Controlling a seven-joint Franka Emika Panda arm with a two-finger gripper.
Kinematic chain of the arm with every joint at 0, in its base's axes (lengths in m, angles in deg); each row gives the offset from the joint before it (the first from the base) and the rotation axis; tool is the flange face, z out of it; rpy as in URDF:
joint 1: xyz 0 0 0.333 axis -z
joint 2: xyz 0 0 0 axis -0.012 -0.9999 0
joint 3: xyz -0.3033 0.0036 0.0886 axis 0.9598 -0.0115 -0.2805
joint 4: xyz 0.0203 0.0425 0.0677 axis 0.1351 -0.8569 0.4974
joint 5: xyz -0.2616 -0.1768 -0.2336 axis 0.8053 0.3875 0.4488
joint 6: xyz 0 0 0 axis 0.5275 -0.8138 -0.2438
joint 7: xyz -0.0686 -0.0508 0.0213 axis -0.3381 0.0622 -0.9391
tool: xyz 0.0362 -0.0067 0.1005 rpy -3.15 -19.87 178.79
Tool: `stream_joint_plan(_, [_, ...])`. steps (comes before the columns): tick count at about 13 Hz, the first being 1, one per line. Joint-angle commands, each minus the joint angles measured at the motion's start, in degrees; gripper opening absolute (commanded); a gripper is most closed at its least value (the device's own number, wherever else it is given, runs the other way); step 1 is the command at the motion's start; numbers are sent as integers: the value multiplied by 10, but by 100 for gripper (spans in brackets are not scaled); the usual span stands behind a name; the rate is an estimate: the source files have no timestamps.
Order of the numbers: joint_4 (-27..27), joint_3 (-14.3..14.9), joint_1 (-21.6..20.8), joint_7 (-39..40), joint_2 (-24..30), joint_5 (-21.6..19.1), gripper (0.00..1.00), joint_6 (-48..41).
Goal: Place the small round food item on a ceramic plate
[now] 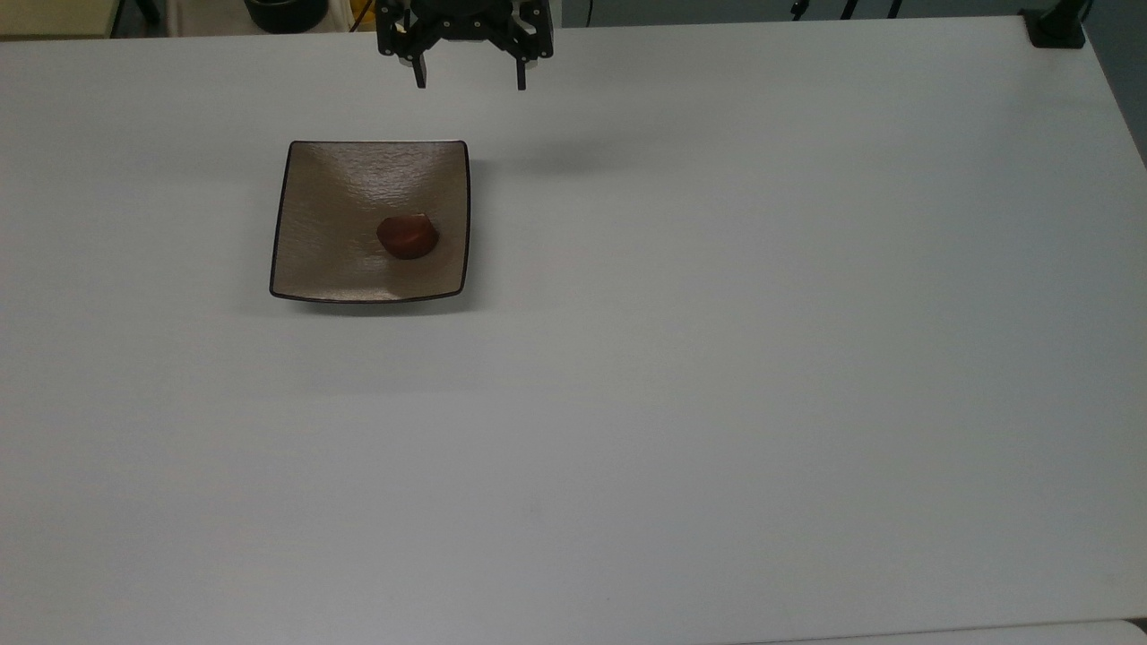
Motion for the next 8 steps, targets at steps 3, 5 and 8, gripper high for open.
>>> stream_joint_plan(3, [-3, 8, -5, -1, 8, -8, 100, -2])
stream_joint_plan(5, [-3, 8, -6, -1, 9, -8, 100, -1])
stream_joint_plan(8, [-4, 10, -3, 2, 9, -8, 100, -2])
